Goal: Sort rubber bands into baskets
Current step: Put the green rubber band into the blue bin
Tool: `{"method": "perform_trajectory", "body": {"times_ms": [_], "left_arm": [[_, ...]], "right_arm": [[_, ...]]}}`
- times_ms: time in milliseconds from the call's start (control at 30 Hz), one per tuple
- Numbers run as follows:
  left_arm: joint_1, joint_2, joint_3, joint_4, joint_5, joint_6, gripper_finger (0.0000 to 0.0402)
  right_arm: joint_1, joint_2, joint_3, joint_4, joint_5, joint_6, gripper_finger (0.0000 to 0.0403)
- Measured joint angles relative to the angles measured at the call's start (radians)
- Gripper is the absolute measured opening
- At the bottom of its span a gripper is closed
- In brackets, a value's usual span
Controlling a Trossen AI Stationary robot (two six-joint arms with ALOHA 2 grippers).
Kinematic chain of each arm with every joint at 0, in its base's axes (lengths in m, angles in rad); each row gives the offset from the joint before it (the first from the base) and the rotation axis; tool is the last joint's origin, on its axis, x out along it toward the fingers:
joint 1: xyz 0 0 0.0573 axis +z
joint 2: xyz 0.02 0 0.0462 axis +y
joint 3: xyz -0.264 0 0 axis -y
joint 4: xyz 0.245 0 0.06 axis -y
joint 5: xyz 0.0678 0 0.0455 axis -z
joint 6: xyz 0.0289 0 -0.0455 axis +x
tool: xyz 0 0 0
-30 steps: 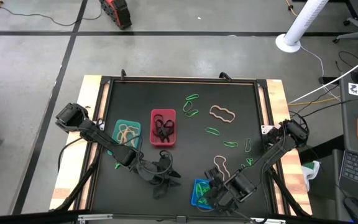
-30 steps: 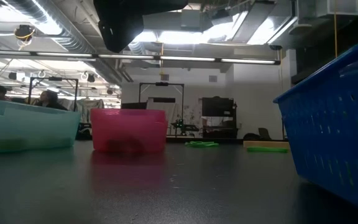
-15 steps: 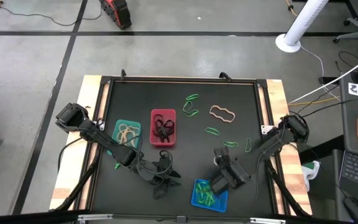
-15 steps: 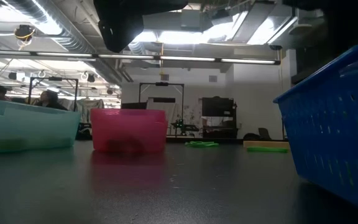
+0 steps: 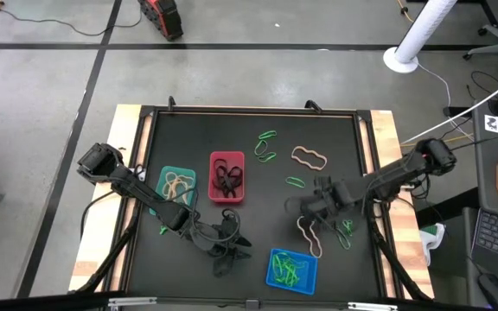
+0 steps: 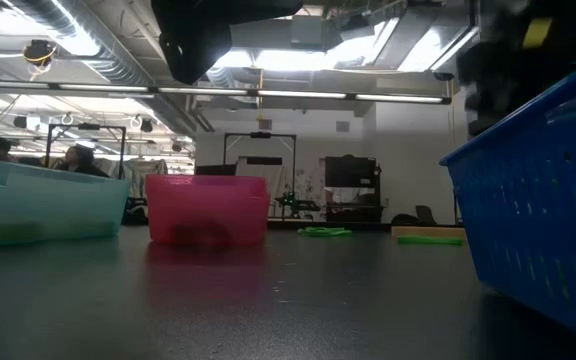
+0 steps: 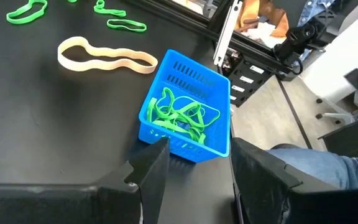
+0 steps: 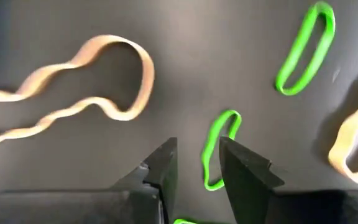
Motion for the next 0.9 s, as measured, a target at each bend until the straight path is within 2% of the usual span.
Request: {"method": "perform_trajectory", "body": {"times_ms": [167, 367, 600, 900], "left_arm": [[0.000, 0.000, 0.000, 0.000, 0.000, 0.003, 0.0171], [0.000, 0.000, 0.000, 0.000, 0.000, 0.004, 0.0171], [0.000, 0.000, 0.000, 0.000, 0.000, 0.004, 0.0171], [0.000, 0.000, 0.000, 0.000, 0.000, 0.004, 0.0171]], "right_arm": [[-0.114, -0.017, -0.122, 0.069, -0.088, 0.000, 0.0117], [-0.195, -0.017, -0.216, 0.177, -0.171, -0.027, 0.0117], [-0.218, -0.017, -0.227, 0.198, -0.169, -0.033, 0.0117], [-0.216, -0.008, -0.227, 0.198, -0.111, -0.053, 0.0117]]}}
